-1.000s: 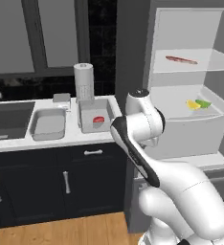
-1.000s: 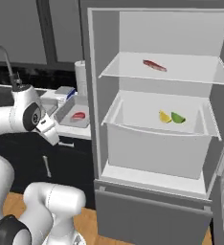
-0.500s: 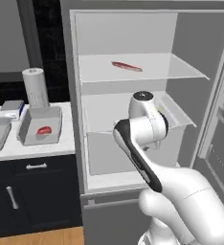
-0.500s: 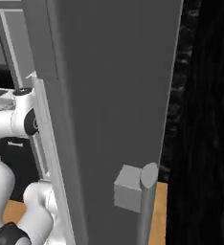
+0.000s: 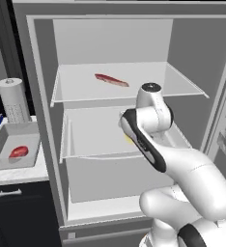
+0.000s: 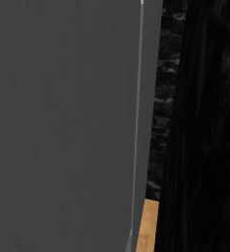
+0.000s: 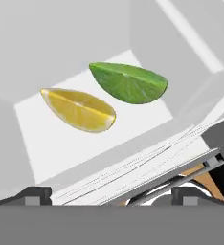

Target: Place one lemon wedge and one steak in each tupperware on the nearby counter, to pack two identical lunches.

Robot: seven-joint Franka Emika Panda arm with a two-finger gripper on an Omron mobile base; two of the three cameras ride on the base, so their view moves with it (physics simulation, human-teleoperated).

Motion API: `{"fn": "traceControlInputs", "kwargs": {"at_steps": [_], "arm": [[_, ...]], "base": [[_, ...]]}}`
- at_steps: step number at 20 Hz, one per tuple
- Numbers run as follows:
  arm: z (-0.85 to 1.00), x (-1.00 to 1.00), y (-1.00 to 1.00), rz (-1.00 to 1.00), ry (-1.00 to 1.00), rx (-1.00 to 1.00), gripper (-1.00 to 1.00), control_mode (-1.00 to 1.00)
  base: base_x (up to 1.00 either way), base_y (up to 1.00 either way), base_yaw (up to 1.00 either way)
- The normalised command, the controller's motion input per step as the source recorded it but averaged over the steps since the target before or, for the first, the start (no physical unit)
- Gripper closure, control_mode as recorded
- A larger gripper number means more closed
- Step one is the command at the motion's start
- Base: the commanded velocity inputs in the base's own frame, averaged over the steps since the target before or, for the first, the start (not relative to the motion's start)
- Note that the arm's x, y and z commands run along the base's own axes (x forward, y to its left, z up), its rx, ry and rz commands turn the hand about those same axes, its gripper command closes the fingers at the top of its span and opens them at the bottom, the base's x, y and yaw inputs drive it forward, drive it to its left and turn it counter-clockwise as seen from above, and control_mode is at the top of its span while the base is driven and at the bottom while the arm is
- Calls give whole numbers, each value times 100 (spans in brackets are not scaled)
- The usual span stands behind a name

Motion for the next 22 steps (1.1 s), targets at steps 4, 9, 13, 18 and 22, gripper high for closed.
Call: {"fn": "traceControlInputs", "kwargs": {"at_steps": [4,9,13,18,22], "arm": [[34,81,0,42,-4,-12,-100,-100],[-44,13,-5,30,-8,-29,-100,-100],[-44,19,0,14,0,-7,-100,-100],[0,36,-2,5,-2,1,-100,-100],[-16,51,6,1,3,0,-100,-100]], "base": [[0,0,0],[0,0,0],[0,0,0],[0,0,0],[0,0,0]]}}
